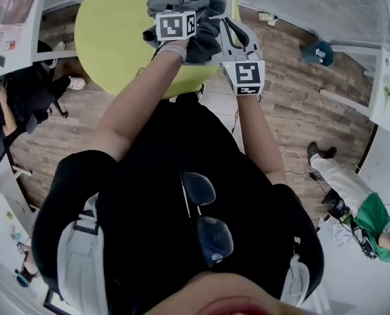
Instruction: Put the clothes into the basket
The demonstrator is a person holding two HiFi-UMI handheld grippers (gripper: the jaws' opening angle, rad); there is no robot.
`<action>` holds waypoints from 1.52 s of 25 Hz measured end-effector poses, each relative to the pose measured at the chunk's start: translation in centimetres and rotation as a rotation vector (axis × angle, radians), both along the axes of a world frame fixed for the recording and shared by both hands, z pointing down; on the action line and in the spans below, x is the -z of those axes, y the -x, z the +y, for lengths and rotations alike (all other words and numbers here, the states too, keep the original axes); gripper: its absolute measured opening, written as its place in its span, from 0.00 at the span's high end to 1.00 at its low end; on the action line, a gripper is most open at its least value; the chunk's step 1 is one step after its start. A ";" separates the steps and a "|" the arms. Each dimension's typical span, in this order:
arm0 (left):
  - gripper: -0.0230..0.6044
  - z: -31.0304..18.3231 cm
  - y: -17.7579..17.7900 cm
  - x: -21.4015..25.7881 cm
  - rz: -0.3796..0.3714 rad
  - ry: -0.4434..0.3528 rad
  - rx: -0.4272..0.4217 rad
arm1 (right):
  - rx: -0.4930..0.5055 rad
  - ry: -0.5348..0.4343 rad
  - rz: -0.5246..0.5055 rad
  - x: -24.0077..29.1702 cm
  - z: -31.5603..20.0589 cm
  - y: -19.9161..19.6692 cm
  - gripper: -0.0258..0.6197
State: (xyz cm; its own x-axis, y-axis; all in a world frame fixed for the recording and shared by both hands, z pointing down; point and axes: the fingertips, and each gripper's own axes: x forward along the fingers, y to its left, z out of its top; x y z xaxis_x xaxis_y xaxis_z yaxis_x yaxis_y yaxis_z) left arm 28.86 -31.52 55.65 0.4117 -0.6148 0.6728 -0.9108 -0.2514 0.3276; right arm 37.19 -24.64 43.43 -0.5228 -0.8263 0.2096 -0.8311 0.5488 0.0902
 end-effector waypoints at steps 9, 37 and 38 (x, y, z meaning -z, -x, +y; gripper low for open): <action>0.31 1.0 -0.8 -3.1 0.034 0.085 0.006 | -0.023 0.020 0.008 -0.7 0.2 -0.9 0.91; 0.63 9.3 8.3 13.7 0.103 -0.566 -0.345 | 0.206 -0.013 -0.129 3.8 3.8 11.3 0.91; 0.69 10.0 9.4 14.5 0.112 -0.592 -0.353 | 0.210 -0.009 -0.138 4.0 4.4 12.5 0.91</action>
State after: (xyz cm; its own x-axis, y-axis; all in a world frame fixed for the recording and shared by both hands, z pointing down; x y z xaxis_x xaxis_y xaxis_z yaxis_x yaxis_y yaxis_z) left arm 19.50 -21.52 41.18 0.7016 -0.6816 0.2078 -0.7105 -0.6914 0.1310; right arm 24.73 -20.25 39.40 -0.7067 -0.6977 0.1173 -0.7034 0.7107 -0.0109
